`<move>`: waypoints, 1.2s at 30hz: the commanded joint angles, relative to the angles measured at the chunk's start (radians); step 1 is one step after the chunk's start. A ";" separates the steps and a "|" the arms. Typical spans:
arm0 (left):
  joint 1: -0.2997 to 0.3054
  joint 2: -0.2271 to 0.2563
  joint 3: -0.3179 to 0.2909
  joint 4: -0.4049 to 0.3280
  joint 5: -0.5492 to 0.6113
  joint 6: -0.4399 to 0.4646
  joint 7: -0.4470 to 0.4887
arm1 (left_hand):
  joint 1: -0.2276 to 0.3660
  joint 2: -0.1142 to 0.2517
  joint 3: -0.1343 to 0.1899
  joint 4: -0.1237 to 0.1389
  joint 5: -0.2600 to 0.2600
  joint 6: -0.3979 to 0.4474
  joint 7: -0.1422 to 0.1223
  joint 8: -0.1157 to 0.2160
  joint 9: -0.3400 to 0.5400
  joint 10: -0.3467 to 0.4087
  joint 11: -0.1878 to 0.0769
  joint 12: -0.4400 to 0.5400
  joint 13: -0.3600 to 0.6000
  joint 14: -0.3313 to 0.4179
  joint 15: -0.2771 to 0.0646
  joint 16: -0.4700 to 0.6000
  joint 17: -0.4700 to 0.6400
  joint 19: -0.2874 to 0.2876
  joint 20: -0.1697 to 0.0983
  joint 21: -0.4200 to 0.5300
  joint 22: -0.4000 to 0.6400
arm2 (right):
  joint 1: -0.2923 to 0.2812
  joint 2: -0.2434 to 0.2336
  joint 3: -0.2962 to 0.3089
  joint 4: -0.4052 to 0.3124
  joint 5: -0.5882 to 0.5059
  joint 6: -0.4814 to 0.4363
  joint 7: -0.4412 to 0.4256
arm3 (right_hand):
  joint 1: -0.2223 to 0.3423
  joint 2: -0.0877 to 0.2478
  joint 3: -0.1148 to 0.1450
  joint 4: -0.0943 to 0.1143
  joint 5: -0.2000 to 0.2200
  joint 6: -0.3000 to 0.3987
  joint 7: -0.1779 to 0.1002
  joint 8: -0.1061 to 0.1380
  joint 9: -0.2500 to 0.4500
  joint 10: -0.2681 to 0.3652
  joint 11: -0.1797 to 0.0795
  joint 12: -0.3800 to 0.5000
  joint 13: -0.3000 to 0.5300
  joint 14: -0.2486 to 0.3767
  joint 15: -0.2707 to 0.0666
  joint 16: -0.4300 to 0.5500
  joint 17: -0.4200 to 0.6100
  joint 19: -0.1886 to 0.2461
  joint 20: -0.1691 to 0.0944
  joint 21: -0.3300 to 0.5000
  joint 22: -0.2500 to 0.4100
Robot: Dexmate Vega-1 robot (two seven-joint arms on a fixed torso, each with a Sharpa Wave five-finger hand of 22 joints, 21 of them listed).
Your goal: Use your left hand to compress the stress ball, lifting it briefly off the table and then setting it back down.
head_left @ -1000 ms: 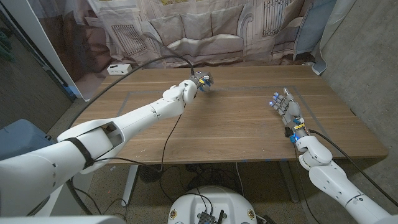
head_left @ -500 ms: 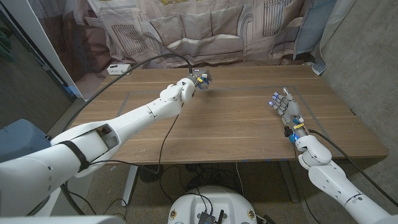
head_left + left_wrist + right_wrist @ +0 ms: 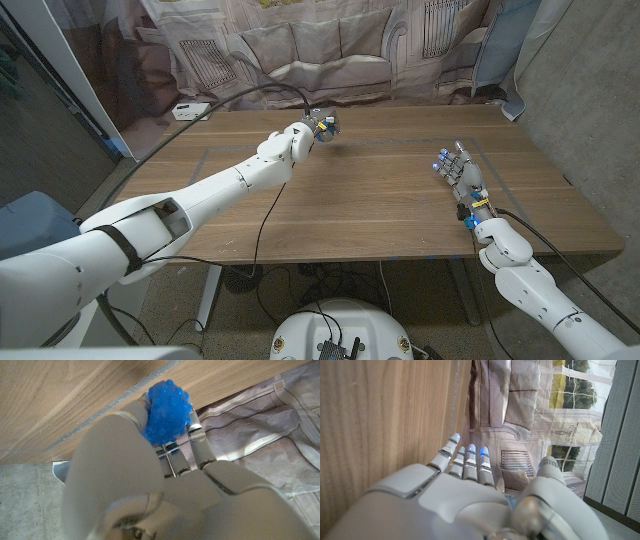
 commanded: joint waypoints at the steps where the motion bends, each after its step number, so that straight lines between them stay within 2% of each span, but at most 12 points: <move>1: -0.001 -0.010 -0.008 0.009 -0.006 -0.010 -0.015 | 0.132 0.081 0.026 -0.004 0.013 0.081 0.009 0.038 0.026 0.050 0.007 0.017 0.009 0.076 -0.041 0.015 0.009 0.121 -0.140 0.024 0.004 | -0.001 -0.001 0.000 -0.002 -0.003 0.003 -0.002 | 0.005 0.002 -0.006 0.000 0.000 0.007 0.002 -0.003 0.006 0.006 -0.002 -0.002 0.003 0.010 0.001 0.000 0.005 0.007 0.001 0.000 0.004; 3: -0.002 -0.014 -0.009 0.015 -0.013 -0.017 -0.015 | 0.154 0.077 0.035 -0.005 0.017 0.109 0.020 0.056 0.040 0.085 -0.003 0.027 0.015 0.106 -0.041 0.021 0.010 0.126 -0.155 0.034 0.003 | -0.001 0.000 0.000 -0.003 -0.001 0.003 -0.001 | 0.005 0.002 -0.006 0.000 0.000 0.007 0.002 -0.003 0.006 0.006 -0.003 -0.002 0.003 0.009 0.001 0.000 0.005 0.007 0.001 0.000 0.004; 5: -0.003 -0.018 -0.009 0.020 -0.016 -0.020 -0.015 | 0.174 0.068 0.042 -0.001 0.022 0.161 0.029 0.090 0.063 0.130 0.007 0.039 0.025 0.143 -0.061 0.026 0.013 0.147 -0.180 0.055 0.001 | 0.000 0.001 0.001 -0.004 0.001 0.002 -0.001 | 0.005 0.002 -0.006 0.000 0.000 0.007 0.002 -0.003 0.006 0.007 -0.003 -0.002 0.003 0.009 0.000 -0.001 0.005 0.007 0.001 0.000 0.004; 8: -0.006 -0.024 -0.006 0.027 -0.017 -0.022 -0.015 | 0.184 0.065 0.046 0.002 0.024 0.204 0.048 0.117 0.080 0.166 -0.001 0.048 0.035 0.161 -0.066 0.028 0.016 0.155 -0.188 0.067 -0.002 | 0.001 -0.001 0.000 -0.001 -0.002 0.004 0.003 | 0.006 0.002 -0.006 0.000 0.000 0.007 0.002 -0.003 0.006 0.007 -0.003 -0.002 0.003 0.010 0.001 0.000 0.005 0.008 0.001 0.000 0.004; 9: -0.007 -0.028 -0.005 0.031 -0.017 -0.023 -0.012 | 0.186 0.063 0.047 0.004 0.025 0.218 0.058 0.128 0.089 0.182 -0.002 0.053 0.040 0.172 -0.067 0.030 0.017 0.163 -0.200 0.075 -0.003 | 0.001 -0.001 0.001 -0.003 0.003 0.002 0.003 | 0.006 0.002 -0.006 0.000 0.000 0.007 0.003 -0.003 0.006 0.007 -0.003 -0.002 0.003 0.010 0.001 0.000 0.005 0.008 0.001 0.000 0.004; 14: -0.012 -0.035 0.002 0.040 -0.015 -0.020 -0.012 | 0.193 0.056 0.047 0.004 0.025 0.251 0.065 0.138 0.084 0.208 -0.001 0.057 0.054 0.202 -0.067 0.036 0.023 0.195 -0.225 0.100 -0.006 | -0.001 -0.002 0.004 -0.002 0.006 0.005 0.007 | 0.006 0.003 -0.006 0.000 0.000 0.007 0.003 -0.003 0.006 0.008 -0.003 -0.002 0.003 0.010 0.001 0.000 0.005 0.008 -0.001 0.000 0.004; 21: -0.022 -0.048 0.015 0.050 -0.010 -0.006 -0.026 | 0.201 0.049 0.042 0.005 0.023 0.296 0.065 0.159 0.088 0.242 -0.013 0.069 0.082 0.239 -0.069 0.049 0.037 0.225 -0.243 0.129 -0.006 | -0.004 -0.004 0.008 -0.002 0.008 0.006 0.009 | 0.006 0.003 -0.006 0.000 0.000 0.008 0.002 -0.003 0.006 0.007 -0.001 -0.002 0.003 0.010 0.001 -0.001 0.006 0.008 -0.001 -0.001 0.004; 26: -0.024 -0.051 0.018 0.053 -0.011 -0.005 -0.023 | 0.204 0.048 0.040 0.005 0.023 0.298 0.061 0.164 0.094 0.245 -0.012 0.072 0.093 0.244 -0.074 0.052 0.042 0.228 -0.244 0.135 -0.006 | -0.009 -0.004 0.011 -0.003 0.009 0.009 0.008 | 0.006 0.003 -0.006 0.000 0.000 0.008 0.003 -0.003 0.006 0.007 -0.003 -0.002 0.003 0.010 0.001 0.000 0.006 0.008 -0.001 -0.001 0.004; 29: -0.027 -0.047 0.022 0.047 -0.010 -0.003 -0.036 | 0.207 0.048 0.038 0.007 0.022 0.277 0.057 0.165 0.105 0.231 -0.008 0.067 0.108 0.238 -0.073 0.050 0.048 0.204 -0.237 0.135 -0.005 | -0.013 -0.002 0.013 -0.004 0.012 0.009 0.006 | 0.006 0.003 -0.006 0.000 0.000 0.008 0.003 -0.003 0.006 0.008 -0.003 -0.002 0.003 0.010 0.000 -0.001 0.006 0.008 -0.001 -0.001 0.004; 36: -0.041 -0.039 0.036 0.032 0.001 0.018 -0.082 | 0.201 0.059 0.038 0.017 0.028 0.150 0.055 0.126 0.126 0.142 0.014 0.023 0.146 0.177 -0.059 0.018 0.054 0.115 -0.186 0.135 -0.004 | -0.015 0.001 0.013 -0.001 0.014 0.011 0.007 | 0.007 0.004 -0.006 0.000 0.000 0.009 0.003 -0.003 0.006 0.008 -0.002 -0.002 0.003 0.010 0.001 -0.001 0.006 0.009 0.000 -0.001 0.004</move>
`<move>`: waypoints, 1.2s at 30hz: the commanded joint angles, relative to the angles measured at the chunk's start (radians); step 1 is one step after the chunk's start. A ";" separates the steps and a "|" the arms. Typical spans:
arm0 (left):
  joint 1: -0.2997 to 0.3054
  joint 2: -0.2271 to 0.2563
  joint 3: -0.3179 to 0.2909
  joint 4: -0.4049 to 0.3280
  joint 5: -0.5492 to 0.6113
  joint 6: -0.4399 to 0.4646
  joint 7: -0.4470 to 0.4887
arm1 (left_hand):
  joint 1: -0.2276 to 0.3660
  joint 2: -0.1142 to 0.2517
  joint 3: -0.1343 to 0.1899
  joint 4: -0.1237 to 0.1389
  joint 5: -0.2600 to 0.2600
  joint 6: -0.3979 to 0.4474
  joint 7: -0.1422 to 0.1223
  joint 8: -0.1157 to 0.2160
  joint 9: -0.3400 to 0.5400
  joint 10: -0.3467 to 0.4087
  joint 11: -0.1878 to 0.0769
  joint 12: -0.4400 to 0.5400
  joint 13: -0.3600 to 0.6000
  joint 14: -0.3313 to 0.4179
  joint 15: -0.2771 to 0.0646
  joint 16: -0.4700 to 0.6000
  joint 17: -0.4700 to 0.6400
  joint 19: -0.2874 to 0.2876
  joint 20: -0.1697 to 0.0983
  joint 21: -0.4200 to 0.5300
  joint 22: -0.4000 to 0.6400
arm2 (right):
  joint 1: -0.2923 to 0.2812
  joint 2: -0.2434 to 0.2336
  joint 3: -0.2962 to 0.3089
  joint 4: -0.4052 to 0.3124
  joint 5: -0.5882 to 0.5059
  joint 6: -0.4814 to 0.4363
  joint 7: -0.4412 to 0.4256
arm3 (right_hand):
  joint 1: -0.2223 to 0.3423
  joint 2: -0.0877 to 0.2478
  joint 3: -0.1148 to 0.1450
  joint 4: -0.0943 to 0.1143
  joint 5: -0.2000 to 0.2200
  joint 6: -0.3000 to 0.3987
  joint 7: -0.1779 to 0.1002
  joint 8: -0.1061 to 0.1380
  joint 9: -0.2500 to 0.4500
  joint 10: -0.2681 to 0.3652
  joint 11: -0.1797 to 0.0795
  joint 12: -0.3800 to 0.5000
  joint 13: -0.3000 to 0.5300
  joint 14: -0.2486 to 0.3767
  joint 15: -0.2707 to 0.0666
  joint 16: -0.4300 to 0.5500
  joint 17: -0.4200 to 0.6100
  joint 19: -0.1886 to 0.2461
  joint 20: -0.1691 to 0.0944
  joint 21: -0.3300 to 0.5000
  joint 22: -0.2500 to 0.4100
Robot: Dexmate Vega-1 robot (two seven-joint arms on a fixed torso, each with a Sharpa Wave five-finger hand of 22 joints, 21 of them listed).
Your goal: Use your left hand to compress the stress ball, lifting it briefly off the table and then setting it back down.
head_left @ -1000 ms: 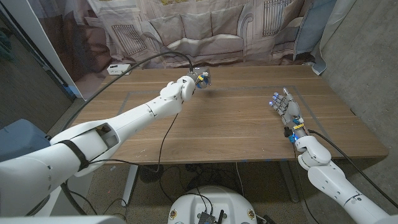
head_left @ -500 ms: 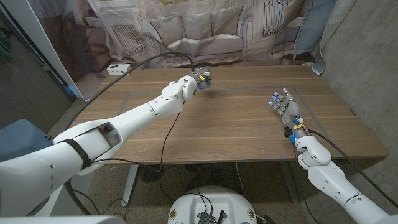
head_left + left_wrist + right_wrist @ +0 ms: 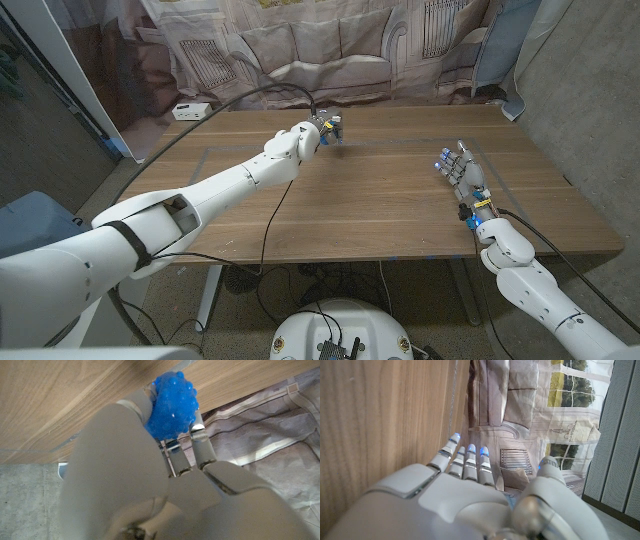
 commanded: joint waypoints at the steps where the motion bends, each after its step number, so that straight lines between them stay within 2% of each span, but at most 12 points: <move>1: -0.019 0.006 0.021 -0.015 0.016 0.029 -0.059 | 0.106 0.134 -0.006 0.023 0.008 -0.063 -0.006 -0.027 0.006 -0.055 0.016 -0.028 0.017 0.067 -0.099 -0.023 0.001 0.131 -0.151 0.006 0.004 | -0.008 0.003 0.003 0.002 0.005 0.004 0.001 | 0.007 0.004 -0.006 0.000 0.000 0.009 0.003 -0.003 0.006 0.008 -0.002 -0.002 0.003 0.010 0.001 -0.001 0.006 0.009 -0.001 -0.001 0.004; 4: -0.014 0.009 0.018 -0.024 0.020 0.044 -0.055 | 0.018 0.125 -0.036 0.054 0.004 -0.111 -0.004 -0.058 -0.002 -0.100 0.026 -0.055 0.023 0.009 -0.078 -0.054 -0.012 0.079 -0.127 0.001 0.004 | -0.008 0.006 0.002 0.004 0.007 0.005 0.002 | 0.007 0.005 -0.006 0.000 0.000 0.009 0.003 -0.002 0.006 0.008 -0.003 -0.002 0.003 0.010 0.002 -0.001 0.006 0.009 0.000 -0.001 0.004; 6: -0.008 0.011 0.014 -0.030 0.023 0.052 -0.045 | -0.045 0.112 -0.059 0.063 0.003 -0.160 -0.005 -0.091 -0.007 -0.143 0.035 -0.083 0.019 -0.043 -0.059 -0.072 -0.025 0.017 -0.088 -0.013 0.001 | -0.008 0.006 0.001 0.004 0.005 0.005 0.002 | 0.008 0.005 -0.006 0.000 0.000 0.010 0.003 -0.002 0.006 0.008 -0.003 -0.002 0.003 0.010 0.001 -0.001 0.006 0.009 -0.001 -0.001 0.004; 10: -0.004 0.016 0.011 -0.036 0.024 0.057 -0.042 | -0.111 0.107 -0.080 0.072 0.003 -0.221 -0.012 -0.134 -0.012 -0.189 0.043 -0.113 0.007 -0.121 -0.041 -0.086 -0.041 -0.052 -0.066 -0.036 -0.004 | -0.009 0.008 0.001 0.005 0.006 0.007 0.003 | 0.008 0.005 -0.006 0.000 0.000 0.009 0.004 -0.003 0.006 0.008 -0.002 -0.002 0.003 0.010 0.002 -0.001 0.006 0.008 0.000 -0.001 0.004; 12: -0.005 0.018 0.014 -0.039 0.029 0.061 -0.044 | -0.136 0.101 -0.091 0.078 0.000 -0.231 -0.013 -0.143 -0.013 -0.204 0.042 -0.121 0.004 -0.136 -0.032 -0.086 -0.045 -0.070 -0.059 -0.043 -0.005 | -0.011 0.008 0.001 0.003 0.005 0.006 0.001 | 0.008 0.005 -0.006 0.000 0.000 0.009 0.004 -0.003 0.006 0.008 -0.002 -0.002 0.003 0.010 0.001 -0.001 0.006 0.009 0.000 -0.001 0.004; 14: -0.006 0.021 0.015 -0.041 0.031 0.063 -0.051 | -0.153 0.097 -0.097 0.078 -0.001 -0.255 -0.015 -0.159 -0.015 -0.217 0.044 -0.129 0.000 -0.157 -0.021 -0.087 -0.048 -0.084 -0.056 -0.050 -0.006 | -0.013 0.008 0.001 0.001 0.005 0.007 0.000 | 0.008 0.005 -0.007 0.000 0.000 0.009 0.004 -0.003 0.006 0.008 -0.001 -0.002 0.003 0.010 0.002 -0.001 0.006 0.009 0.000 -0.001 0.004; 20: -0.012 0.028 0.022 -0.048 0.042 0.067 -0.070 | -0.195 0.091 -0.114 0.086 -0.005 -0.295 -0.015 -0.185 -0.020 -0.244 0.047 -0.141 -0.006 -0.188 -0.016 -0.086 -0.054 -0.110 -0.042 -0.063 -0.009 | -0.017 0.010 0.001 -0.002 0.004 0.009 -0.003 | 0.008 0.005 -0.007 0.000 0.000 0.009 0.003 -0.003 0.006 0.008 -0.004 -0.003 0.003 0.010 0.001 -0.001 0.006 0.009 0.000 -0.001 0.004; 26: -0.021 0.038 0.031 -0.057 0.058 0.072 -0.102 | -0.225 0.088 -0.127 0.092 -0.008 -0.332 -0.016 -0.208 -0.025 -0.272 0.045 -0.151 -0.010 -0.213 -0.005 -0.085 -0.056 -0.118 -0.034 -0.070 -0.010 | -0.020 0.010 0.001 -0.004 0.002 0.011 -0.005 | 0.008 0.006 -0.007 0.000 0.000 0.009 0.003 -0.003 0.006 0.008 -0.002 -0.003 0.003 0.010 0.002 -0.001 0.006 0.009 -0.001 -0.001 0.004; 32: -0.025 0.045 0.034 -0.064 0.069 0.074 -0.127 | -0.251 0.085 -0.138 0.095 -0.011 -0.381 -0.036 -0.231 -0.029 -0.281 0.041 -0.152 -0.013 -0.221 0.004 -0.080 -0.057 -0.123 -0.022 -0.075 -0.010 | -0.020 0.009 0.001 -0.005 0.002 0.011 -0.004 | 0.009 0.007 -0.007 0.000 0.000 0.009 0.003 -0.003 0.006 0.007 -0.003 -0.003 0.003 0.010 0.002 -0.001 0.006 0.009 0.000 -0.001 0.004; 36: -0.027 0.047 0.034 -0.066 0.074 0.073 -0.138 | -0.266 0.078 -0.147 0.097 -0.014 -0.401 -0.040 -0.239 -0.031 -0.285 0.042 -0.152 -0.014 -0.230 0.005 -0.080 -0.057 -0.125 -0.016 -0.078 -0.011 | -0.018 0.009 0.001 -0.004 0.003 0.010 -0.002 | 0.009 0.007 -0.007 0.000 0.000 0.008 0.003 -0.003 0.006 0.008 -0.002 -0.003 0.003 0.010 0.002 -0.001 0.006 0.009 0.000 -0.001 0.004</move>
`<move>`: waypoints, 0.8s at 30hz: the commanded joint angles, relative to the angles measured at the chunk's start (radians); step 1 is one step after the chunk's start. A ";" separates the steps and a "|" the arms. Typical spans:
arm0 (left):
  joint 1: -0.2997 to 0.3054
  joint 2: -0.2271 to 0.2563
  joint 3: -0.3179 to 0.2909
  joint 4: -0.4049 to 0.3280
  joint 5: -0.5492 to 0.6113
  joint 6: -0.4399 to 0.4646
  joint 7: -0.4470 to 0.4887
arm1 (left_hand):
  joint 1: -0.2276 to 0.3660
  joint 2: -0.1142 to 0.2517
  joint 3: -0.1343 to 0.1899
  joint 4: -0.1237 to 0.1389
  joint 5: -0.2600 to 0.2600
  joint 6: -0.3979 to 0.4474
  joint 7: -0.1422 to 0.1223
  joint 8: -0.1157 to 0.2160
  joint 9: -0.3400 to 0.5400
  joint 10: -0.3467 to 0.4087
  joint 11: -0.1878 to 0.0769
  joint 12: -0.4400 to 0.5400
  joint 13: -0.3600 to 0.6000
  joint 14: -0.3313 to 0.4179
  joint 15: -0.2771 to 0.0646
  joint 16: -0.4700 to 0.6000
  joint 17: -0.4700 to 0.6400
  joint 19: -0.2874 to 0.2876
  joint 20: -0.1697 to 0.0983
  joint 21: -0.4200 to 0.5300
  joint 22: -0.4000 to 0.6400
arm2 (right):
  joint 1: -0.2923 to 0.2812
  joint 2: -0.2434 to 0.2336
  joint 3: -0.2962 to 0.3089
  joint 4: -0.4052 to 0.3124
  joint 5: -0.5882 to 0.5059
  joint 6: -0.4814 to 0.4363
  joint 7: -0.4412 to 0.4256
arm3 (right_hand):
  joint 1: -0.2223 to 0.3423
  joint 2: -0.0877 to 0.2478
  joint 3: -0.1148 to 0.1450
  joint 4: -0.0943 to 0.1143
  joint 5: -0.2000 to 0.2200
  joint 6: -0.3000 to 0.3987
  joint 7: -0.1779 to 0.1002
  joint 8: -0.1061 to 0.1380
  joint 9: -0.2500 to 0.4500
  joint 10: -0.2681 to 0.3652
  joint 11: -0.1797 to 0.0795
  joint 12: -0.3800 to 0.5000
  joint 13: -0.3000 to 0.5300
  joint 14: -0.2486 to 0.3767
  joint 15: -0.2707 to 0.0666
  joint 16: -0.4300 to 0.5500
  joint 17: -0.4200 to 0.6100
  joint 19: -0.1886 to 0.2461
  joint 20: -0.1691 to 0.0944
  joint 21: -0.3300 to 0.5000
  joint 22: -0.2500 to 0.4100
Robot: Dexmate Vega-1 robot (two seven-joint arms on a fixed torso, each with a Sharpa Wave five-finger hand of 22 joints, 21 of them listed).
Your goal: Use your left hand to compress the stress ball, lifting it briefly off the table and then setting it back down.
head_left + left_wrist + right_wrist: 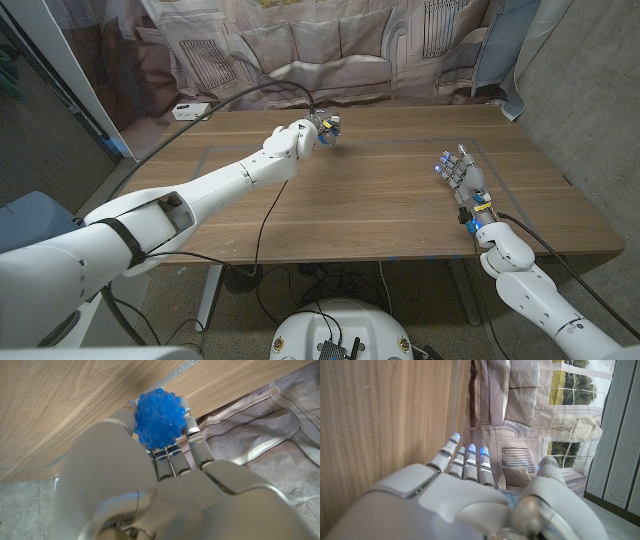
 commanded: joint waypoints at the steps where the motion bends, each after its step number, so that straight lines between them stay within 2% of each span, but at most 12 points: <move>1: -0.010 0.012 0.006 -0.013 0.021 0.005 -0.044 | -0.020 -0.007 -0.011 0.002 -0.002 -0.017 -0.004 -0.007 -0.002 -0.014 0.003 -0.004 -0.001 -0.013 0.004 0.005 0.001 -0.008 0.009 -0.003 0.003 | 0.000 0.000 -0.001 -0.002 -0.001 0.000 0.002 | 0.009 0.007 -0.007 0.000 0.000 0.009 0.003 -0.003 0.006 0.009 -0.002 -0.002 0.003 0.010 0.001 -0.001 0.006 0.009 0.000 -0.001 0.004; 14: -0.011 0.006 0.003 -0.006 0.033 -0.006 -0.046 | -0.041 -0.009 -0.020 0.005 -0.004 -0.021 -0.004 -0.007 -0.006 -0.020 0.001 -0.002 -0.004 -0.020 0.002 0.008 0.000 -0.022 0.017 -0.014 0.002 | 0.004 -0.002 0.000 0.001 0.002 -0.004 0.005 | 0.010 0.007 -0.007 0.000 0.000 0.009 0.003 -0.003 0.006 0.008 -0.002 -0.003 0.003 0.010 0.000 -0.001 0.006 0.010 0.000 -0.001 0.004; 17: -0.013 0.003 0.005 -0.001 0.037 -0.006 -0.046 | -0.046 -0.009 -0.021 0.005 -0.004 -0.021 -0.006 -0.006 -0.007 -0.018 -0.007 -0.001 -0.004 -0.022 0.000 0.008 -0.001 -0.023 0.020 -0.015 0.002 | 0.006 -0.003 0.000 0.002 0.001 -0.004 0.005 | 0.010 0.007 -0.007 0.000 0.000 0.009 0.003 -0.003 0.006 0.008 -0.002 -0.003 0.003 0.010 0.000 -0.001 0.006 0.010 0.000 -0.001 0.004; 23: -0.014 -0.002 0.005 0.009 0.038 -0.013 -0.041 | -0.054 -0.010 -0.025 0.004 -0.005 -0.022 -0.013 -0.006 -0.009 -0.020 -0.011 -0.001 -0.006 -0.031 -0.016 0.007 -0.001 -0.025 0.022 -0.019 0.002 | 0.007 -0.003 -0.001 0.004 0.001 -0.005 0.005 | 0.011 0.007 -0.007 -0.001 0.000 0.009 0.003 -0.003 0.006 0.008 -0.003 -0.003 0.003 0.011 0.002 -0.001 0.006 0.010 0.000 -0.001 0.004; 24: -0.014 -0.003 0.005 0.010 0.039 -0.013 -0.040 | -0.048 -0.010 -0.025 -0.004 -0.005 -0.014 -0.029 -0.003 -0.011 -0.014 -0.015 0.002 -0.007 -0.028 -0.023 0.010 -0.001 -0.023 0.023 -0.020 0.001 | 0.007 -0.003 0.000 0.003 0.003 -0.007 0.005 | 0.011 0.007 -0.007 -0.001 0.000 0.008 0.003 -0.003 0.006 0.008 -0.003 -0.003 0.003 0.011 0.002 -0.001 0.006 0.010 0.000 -0.001 0.004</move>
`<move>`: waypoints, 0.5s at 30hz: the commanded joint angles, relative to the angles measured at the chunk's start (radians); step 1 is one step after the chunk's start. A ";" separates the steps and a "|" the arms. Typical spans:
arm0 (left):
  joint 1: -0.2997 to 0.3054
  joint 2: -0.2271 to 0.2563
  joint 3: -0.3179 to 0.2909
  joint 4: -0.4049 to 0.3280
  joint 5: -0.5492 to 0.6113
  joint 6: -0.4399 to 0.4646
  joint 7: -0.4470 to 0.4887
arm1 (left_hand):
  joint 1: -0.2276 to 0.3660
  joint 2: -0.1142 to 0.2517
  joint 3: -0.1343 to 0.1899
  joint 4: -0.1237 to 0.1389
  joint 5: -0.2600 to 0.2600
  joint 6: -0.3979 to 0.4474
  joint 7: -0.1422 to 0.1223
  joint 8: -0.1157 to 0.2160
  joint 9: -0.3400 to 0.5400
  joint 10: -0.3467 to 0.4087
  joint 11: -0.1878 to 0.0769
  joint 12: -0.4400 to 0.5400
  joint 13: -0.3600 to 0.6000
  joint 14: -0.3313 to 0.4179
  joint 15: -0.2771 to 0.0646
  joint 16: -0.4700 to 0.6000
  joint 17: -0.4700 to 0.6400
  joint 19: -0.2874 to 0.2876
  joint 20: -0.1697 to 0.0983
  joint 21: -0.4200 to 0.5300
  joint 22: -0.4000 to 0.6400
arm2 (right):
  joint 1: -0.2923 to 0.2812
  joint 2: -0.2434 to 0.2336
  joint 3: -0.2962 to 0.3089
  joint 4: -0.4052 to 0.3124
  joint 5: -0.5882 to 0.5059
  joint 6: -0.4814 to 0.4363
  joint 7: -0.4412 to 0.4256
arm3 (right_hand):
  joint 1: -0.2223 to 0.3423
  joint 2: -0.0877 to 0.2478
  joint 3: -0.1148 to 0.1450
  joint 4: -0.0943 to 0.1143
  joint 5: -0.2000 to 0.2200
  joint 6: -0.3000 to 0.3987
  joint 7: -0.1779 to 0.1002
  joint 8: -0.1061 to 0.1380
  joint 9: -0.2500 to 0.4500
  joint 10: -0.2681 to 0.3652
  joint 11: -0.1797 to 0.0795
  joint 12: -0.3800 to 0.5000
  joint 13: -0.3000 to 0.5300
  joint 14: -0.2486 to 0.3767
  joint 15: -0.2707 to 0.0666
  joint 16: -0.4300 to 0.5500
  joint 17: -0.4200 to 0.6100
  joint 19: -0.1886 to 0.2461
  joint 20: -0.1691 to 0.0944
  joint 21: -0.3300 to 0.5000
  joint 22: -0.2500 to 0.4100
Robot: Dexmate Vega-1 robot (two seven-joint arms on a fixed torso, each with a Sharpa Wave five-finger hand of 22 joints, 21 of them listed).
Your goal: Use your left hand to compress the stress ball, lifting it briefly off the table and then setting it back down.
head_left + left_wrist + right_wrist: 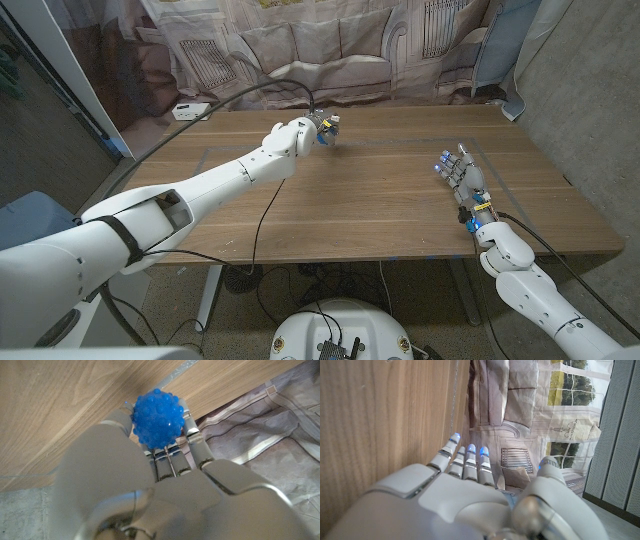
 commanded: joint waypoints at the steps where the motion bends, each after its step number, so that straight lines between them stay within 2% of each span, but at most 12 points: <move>1: -0.002 -0.009 0.000 0.017 0.010 -0.009 0.007 | -0.001 0.005 -0.004 -0.009 -0.005 0.015 -0.030 0.006 -0.002 0.009 -0.017 0.007 0.001 0.000 -0.014 0.011 0.003 0.001 0.000 -0.004 0.001 | 0.003 -0.002 0.001 0.003 0.003 -0.007 0.000 | 0.011 0.007 -0.004 0.003 0.000 0.008 0.003 -0.004 0.006 0.008 -0.002 -0.003 0.003 0.010 0.001 -0.002 0.006 0.012 0.014 -0.001 0.004; 4: -0.001 -0.010 0.000 0.019 0.012 -0.009 0.012 | -0.003 0.007 -0.003 -0.013 -0.005 0.031 -0.050 0.011 -0.004 0.023 -0.040 0.012 -0.002 0.008 -0.016 0.015 0.002 0.008 -0.001 -0.004 0.001 | 0.003 -0.001 0.001 0.004 0.002 -0.005 0.000 | 0.010 0.007 -0.004 0.003 0.000 0.008 0.002 -0.004 0.006 0.007 -0.004 -0.003 0.003 0.010 0.001 -0.002 0.006 0.014 0.020 0.000 0.004; 7: 0.001 -0.010 -0.006 0.022 0.004 -0.018 0.017 | -0.013 0.002 -0.008 -0.013 -0.005 0.043 -0.060 0.015 -0.006 0.030 -0.049 0.015 -0.004 0.000 -0.007 0.011 0.000 0.008 0.002 -0.006 0.001 | 0.003 0.001 0.000 0.006 0.001 -0.002 0.000 | 0.010 0.007 -0.004 0.003 -0.001 0.008 0.001 -0.003 0.006 0.008 -0.004 -0.003 0.003 0.012 0.003 -0.001 0.006 0.016 0.020 0.001 0.004; 8: 0.001 -0.010 -0.006 0.022 0.005 -0.017 0.020 | -0.011 0.004 -0.006 -0.016 -0.005 0.047 -0.061 0.016 -0.007 0.032 -0.050 0.015 -0.005 0.002 -0.003 0.012 -0.001 0.007 0.003 -0.007 0.002 | 0.004 0.002 0.000 0.008 0.001 0.001 0.001 | 0.011 0.008 -0.004 0.003 -0.001 0.008 0.002 -0.003 0.006 0.008 -0.003 -0.003 0.003 0.013 0.004 -0.001 0.006 0.022 0.003 0.003 0.004; 10: 0.002 -0.010 -0.007 0.022 0.005 -0.019 0.024 | 0.001 0.010 0.000 -0.028 -0.003 0.070 -0.063 0.023 -0.009 0.046 -0.052 0.020 -0.008 0.013 -0.007 0.017 -0.002 0.016 0.001 -0.007 0.002 | 0.004 0.002 0.000 0.008 -0.001 0.001 0.001 | 0.012 0.008 -0.004 0.003 -0.001 0.008 0.002 -0.003 0.006 0.009 -0.001 -0.003 0.003 0.013 0.005 -0.001 0.006 0.027 -0.008 0.005 0.004; 15: 0.002 -0.011 -0.004 0.024 0.010 -0.018 0.026 | 0.055 0.036 0.030 -0.066 0.005 0.098 -0.066 0.027 -0.016 0.071 -0.055 0.026 -0.016 0.056 -0.026 0.028 -0.004 0.040 -0.015 -0.002 0.004 | 0.005 0.003 -0.001 0.009 -0.002 0.002 -0.001 | 0.012 0.008 -0.004 0.002 -0.001 0.009 0.004 -0.003 0.006 0.009 0.001 -0.003 0.003 0.016 0.006 0.000 0.006 0.030 -0.013 0.005 0.004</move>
